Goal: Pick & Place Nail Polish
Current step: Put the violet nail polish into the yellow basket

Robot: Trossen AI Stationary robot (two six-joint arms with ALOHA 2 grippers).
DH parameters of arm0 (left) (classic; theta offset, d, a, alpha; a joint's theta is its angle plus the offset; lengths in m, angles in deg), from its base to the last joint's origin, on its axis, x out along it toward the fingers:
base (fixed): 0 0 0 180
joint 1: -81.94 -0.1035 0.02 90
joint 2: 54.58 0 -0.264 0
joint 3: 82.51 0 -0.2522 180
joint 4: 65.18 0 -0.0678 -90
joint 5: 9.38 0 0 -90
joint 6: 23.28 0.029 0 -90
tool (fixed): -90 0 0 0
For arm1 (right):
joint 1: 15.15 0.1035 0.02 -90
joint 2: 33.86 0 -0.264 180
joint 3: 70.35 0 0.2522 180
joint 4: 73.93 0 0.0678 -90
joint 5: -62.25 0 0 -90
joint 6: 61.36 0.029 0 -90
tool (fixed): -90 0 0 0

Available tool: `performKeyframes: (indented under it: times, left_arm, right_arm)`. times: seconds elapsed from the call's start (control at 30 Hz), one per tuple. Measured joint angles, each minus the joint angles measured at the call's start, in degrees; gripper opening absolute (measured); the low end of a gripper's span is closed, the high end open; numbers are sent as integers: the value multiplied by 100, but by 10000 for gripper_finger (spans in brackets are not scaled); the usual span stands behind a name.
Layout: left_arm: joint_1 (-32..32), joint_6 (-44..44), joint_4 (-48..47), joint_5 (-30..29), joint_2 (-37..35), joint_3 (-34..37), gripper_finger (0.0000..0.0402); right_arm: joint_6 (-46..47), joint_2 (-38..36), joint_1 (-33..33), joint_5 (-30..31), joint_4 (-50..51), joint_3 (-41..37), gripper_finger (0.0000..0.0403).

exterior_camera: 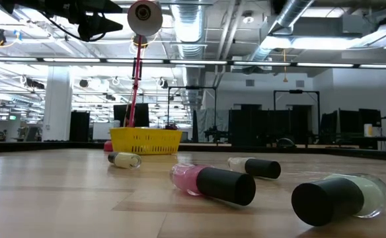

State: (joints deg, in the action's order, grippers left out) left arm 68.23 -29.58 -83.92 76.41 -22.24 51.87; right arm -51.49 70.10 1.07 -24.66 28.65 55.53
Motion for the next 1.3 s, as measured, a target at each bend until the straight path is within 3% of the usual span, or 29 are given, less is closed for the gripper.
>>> performKeyframes:
  times: [0.13, 0.3, 0.53, 0.9, 1.3]
  left_arm:
    - [0, 0, 0, 0, 0, 0, 260]
    - [0, 0, 1, 0, 2, 0, 260]
    - [0, 0, 0, 0, 0, 0, 259]
    - [0, 0, 0, 0, 2, 0, 260]
    - [0, 0, 0, -1, 2, 0, 260]
  right_arm:
    - [206, 32, 683, -1, 70, -78, 197]
    - [606, -20, 1288, 166, -187, -722, 188]
    - [730, -33, 1829, 146, -1823, -2112, 184]
    - [912, -31, 1935, -7, -4294, -3973, 202]
    - [1032, -30, 1985, -161, -5156, -5183, 193]
